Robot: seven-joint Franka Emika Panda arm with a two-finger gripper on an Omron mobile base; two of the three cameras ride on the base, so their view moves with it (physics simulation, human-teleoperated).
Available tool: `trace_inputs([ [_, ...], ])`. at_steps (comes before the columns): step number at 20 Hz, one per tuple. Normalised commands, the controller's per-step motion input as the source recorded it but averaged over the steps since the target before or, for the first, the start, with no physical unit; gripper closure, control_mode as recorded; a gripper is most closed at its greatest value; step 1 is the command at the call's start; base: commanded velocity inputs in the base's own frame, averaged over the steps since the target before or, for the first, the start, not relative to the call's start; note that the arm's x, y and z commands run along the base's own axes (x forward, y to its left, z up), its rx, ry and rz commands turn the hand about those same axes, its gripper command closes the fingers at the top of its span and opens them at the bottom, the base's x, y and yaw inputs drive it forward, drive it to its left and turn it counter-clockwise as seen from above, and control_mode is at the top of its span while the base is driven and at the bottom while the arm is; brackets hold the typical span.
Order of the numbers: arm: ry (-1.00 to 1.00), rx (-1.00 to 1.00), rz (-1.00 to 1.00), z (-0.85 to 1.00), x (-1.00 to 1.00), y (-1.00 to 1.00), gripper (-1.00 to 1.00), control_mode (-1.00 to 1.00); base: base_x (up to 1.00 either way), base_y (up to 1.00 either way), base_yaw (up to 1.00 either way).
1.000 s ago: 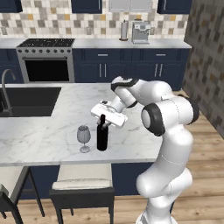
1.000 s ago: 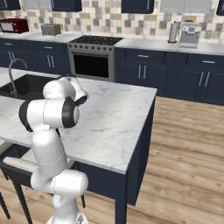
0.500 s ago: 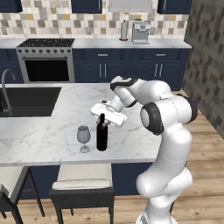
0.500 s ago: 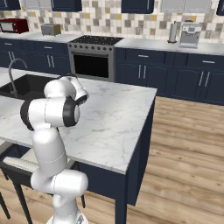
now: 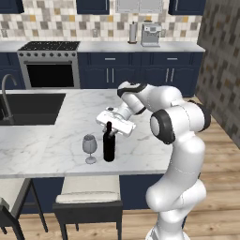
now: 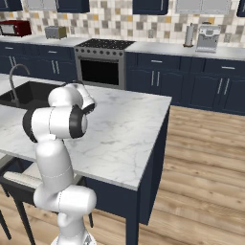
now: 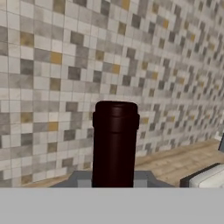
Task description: There is a wine glass and glass cup on the dining counter. Place the wine bottle next to the wine glass and the juice bottle next to the glass cup.
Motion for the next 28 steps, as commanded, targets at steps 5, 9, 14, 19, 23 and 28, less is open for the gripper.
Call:
trace_inputs([
  [5, 0.0, 0.0, 0.0, -0.17, 0.0, -0.01, -1.0, -1.0, 0.0, 0.0, 0.0],
  [9, 0.0, 0.0, 0.0, -0.1, 0.0, -0.07, -1.0, -1.0, 0.0, 0.0, 0.0],
  [14, 0.0, 0.0, 0.0, -0.06, 0.0, -0.06, -1.0, -1.0, 0.0, 0.0, 0.0],
  [19, 0.0, 0.0, 0.0, -0.02, 0.02, -0.05, -1.0, -1.0, 0.0, 0.0, 0.0],
  [23, 0.0, 0.0, 0.0, 0.0, 0.04, -0.01, -1.0, -1.0, 0.0, 0.0, 0.0],
  [28, 0.01, 0.0, 0.0, 0.0, 0.07, 0.0, -1.0, -1.0, 0.0, 0.0, 0.0],
])
